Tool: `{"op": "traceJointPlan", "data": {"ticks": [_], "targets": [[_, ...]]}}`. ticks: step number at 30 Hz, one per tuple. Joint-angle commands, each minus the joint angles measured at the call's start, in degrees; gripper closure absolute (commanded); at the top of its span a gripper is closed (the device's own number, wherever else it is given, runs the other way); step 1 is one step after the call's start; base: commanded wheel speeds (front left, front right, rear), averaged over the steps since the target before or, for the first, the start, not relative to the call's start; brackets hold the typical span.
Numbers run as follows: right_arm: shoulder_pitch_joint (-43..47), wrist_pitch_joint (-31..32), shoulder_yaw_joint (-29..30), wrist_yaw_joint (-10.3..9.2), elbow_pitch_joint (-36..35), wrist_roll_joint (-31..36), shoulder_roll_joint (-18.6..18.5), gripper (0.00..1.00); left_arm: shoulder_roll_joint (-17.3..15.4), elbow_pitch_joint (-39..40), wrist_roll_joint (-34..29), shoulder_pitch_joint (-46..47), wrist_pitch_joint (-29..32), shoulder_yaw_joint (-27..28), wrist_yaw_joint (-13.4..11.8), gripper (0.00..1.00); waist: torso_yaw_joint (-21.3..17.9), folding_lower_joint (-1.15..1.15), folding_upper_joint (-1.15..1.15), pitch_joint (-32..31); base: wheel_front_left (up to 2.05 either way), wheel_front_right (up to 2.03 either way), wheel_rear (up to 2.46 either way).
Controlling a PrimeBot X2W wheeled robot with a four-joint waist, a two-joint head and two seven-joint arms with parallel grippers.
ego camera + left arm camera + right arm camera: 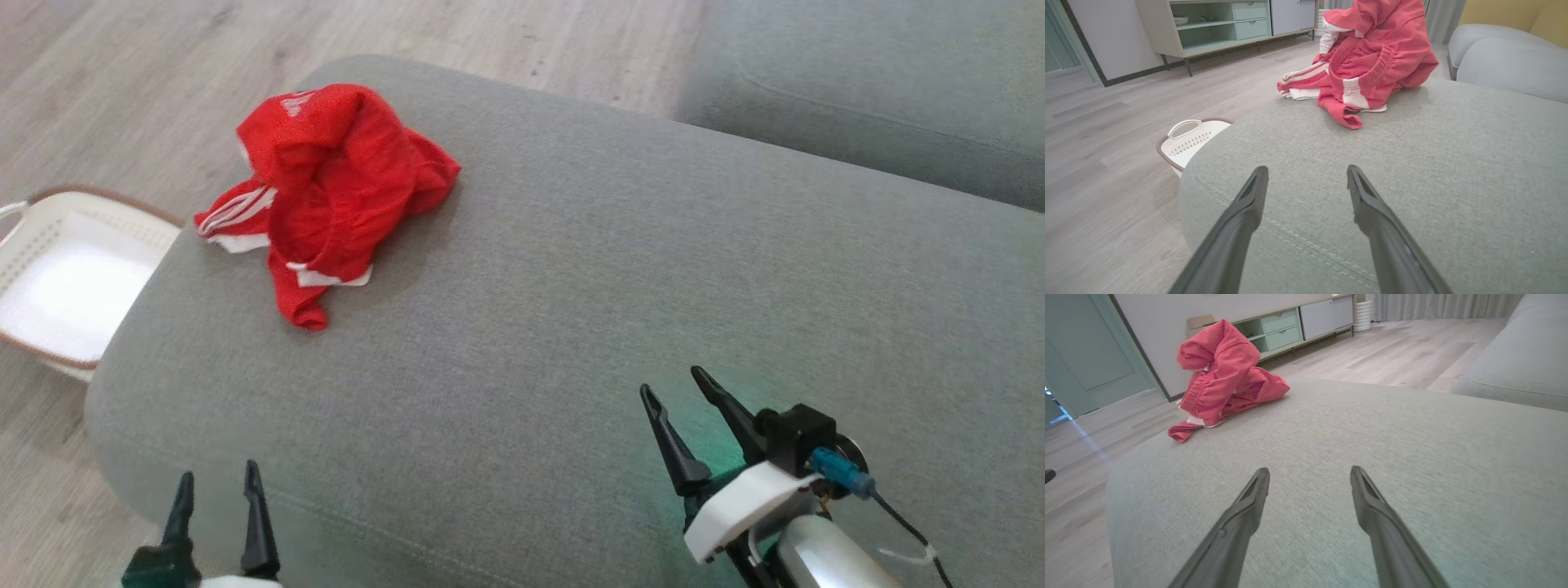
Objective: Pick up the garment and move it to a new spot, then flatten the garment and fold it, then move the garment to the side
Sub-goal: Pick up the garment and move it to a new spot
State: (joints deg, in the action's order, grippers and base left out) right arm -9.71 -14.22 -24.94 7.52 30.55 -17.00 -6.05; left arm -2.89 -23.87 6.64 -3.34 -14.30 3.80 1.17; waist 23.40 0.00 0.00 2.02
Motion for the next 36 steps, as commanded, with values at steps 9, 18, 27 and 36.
{"op": "traceJointPlan", "data": {"ticks": [9,18,27,36], "targets": [[-3.7,-0.8,-2.9,-0.03,-2.6,-1.0,-1.9,0.0,-3.9,4.9,-0.5,12.2,-0.7,3.3,3.3,0.0,-0.9,0.0,0.0,4.8,0.0,0.0,0.0],[-7.3,-0.8,-4.7,-0.03,-6.9,-1.4,-5.0,0.0,-13.3,-2.6,2.3,35.3,1.7,-0.2,6.1,0.0,-6.1,0.0,0.0,13.6,0.0,0.0,0.0],[-10.2,-0.8,-5.6,-0.03,-9.0,-2.1,-6.8,0.0,-20.7,-12.4,5.0,47.8,6.9,-8.5,6.3,0.0,-11.2,0.0,0.0,19.9,0.0,0.0,0.0],[-11.5,-0.8,-5.5,-0.03,-9.4,-2.7,-7.3,0.0,-24.0,-22.8,4.0,50.6,9.3,-7.0,0.3,0.0,-15.2,0.0,0.0,21.8,0.0,0.0,0.0]]}}
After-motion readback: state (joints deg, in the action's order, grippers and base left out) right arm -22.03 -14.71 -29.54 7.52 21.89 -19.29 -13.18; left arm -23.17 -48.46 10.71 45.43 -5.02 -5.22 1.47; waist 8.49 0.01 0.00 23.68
